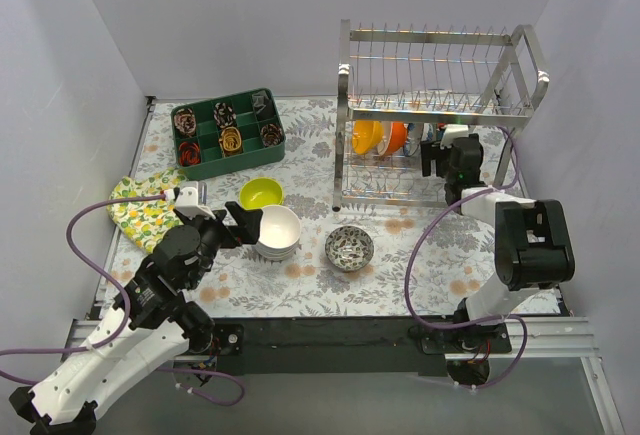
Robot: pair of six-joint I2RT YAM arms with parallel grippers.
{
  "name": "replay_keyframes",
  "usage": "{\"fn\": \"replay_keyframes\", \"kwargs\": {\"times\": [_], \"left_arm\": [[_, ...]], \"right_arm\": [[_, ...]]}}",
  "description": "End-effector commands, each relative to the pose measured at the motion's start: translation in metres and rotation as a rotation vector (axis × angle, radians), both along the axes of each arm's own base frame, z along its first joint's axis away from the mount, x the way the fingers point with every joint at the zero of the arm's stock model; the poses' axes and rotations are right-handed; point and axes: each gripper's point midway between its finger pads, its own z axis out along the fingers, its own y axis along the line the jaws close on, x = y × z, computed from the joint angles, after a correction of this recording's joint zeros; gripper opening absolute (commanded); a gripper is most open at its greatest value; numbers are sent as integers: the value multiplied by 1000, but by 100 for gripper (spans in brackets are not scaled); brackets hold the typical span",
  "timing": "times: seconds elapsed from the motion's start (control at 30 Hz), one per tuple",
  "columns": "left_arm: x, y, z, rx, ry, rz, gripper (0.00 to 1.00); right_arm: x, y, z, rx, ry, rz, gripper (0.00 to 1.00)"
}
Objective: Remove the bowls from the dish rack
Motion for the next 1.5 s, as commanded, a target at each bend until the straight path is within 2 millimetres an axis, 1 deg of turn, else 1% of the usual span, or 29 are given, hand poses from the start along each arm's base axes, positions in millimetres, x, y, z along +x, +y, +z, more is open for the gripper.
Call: {"fn": "replay_keyframes", "kwargs": {"times": [0.0,0.13,0.17,0.23,0.27,0.37,0.47,0.63,0.73,0.77,0.83,0.87,0.9,0.93,0.97,1.0,1.03,1.07,1.1,1.13,1.17,1.2,1.23,1.3,1.37,1.4,1.47], "left_arm": [[1,0,-2,15,-5,-4,98],[2,0,-4,22,0,-4,98],[2,0,-4,22,0,-4,98],[2,0,-4,23,-1,-5,98],[2,0,-5,25,2,-3,98],[2,-1,-6,30,5,-5,98],[3,-1,-8,36,9,-7,98],[4,-3,-9,39,15,-15,98],[4,-3,-9,39,16,-15,98],[5,-3,-10,39,17,-15,98],[5,-3,-9,38,16,-15,98],[5,-3,-9,38,16,-13,98],[5,-3,-10,41,17,-13,98],[5,-3,-11,42,19,-13,98],[5,-3,-10,42,18,-15,98],[5,-4,-11,43,20,-17,98],[6,-4,-11,42,20,-17,98],[5,-4,-11,42,20,-20,98],[6,-4,-11,42,20,-18,98],[6,-3,-11,45,22,-17,98],[6,-3,-12,45,22,-15,98],[6,-4,-11,45,23,-17,98],[6,-3,-12,46,24,-15,98],[6,-3,-12,46,26,-17,98],[6,-2,-11,44,22,-15,98],[6,-3,-12,45,23,-19,98],[6,-2,-11,43,21,-17,98]], "right_arm": [[28,-5,35,-2,-128,5,99],[36,-6,31,-12,-124,8,99],[39,-8,33,-16,-132,11,99],[42,-8,28,-20,-122,19,99],[44,-10,30,-25,-127,18,99],[47,-11,25,-30,-117,28,99],[49,-11,23,-38,-114,39,99],[54,-6,23,-60,-116,87,95],[56,0,24,-52,-123,118,85],[56,1,24,-52,-123,124,79],[56,2,24,-48,-125,130,75],[55,2,24,-49,-125,133,68],[55,4,24,-49,-128,138,65],[54,4,26,-49,-134,138,60],[53,4,25,-50,-133,140,51],[52,3,26,-53,-136,136,45],[51,3,29,-55,-145,136,43],[49,3,26,-60,-139,133,37],[49,-1,28,-70,-143,110,36],[48,0,31,-77,-151,104,33],[45,0,30,-86,-151,98,30],[44,-3,31,-109,-154,73,27],[44,-1,31,-121,-154,64,25],[40,-10,32,-167,-154,5,23],[39,-9,38,-191,-179,-30,18],[34,-16,38,-210,-181,-76,18],[30,-17,42,-225,-197,-106,17]]}}
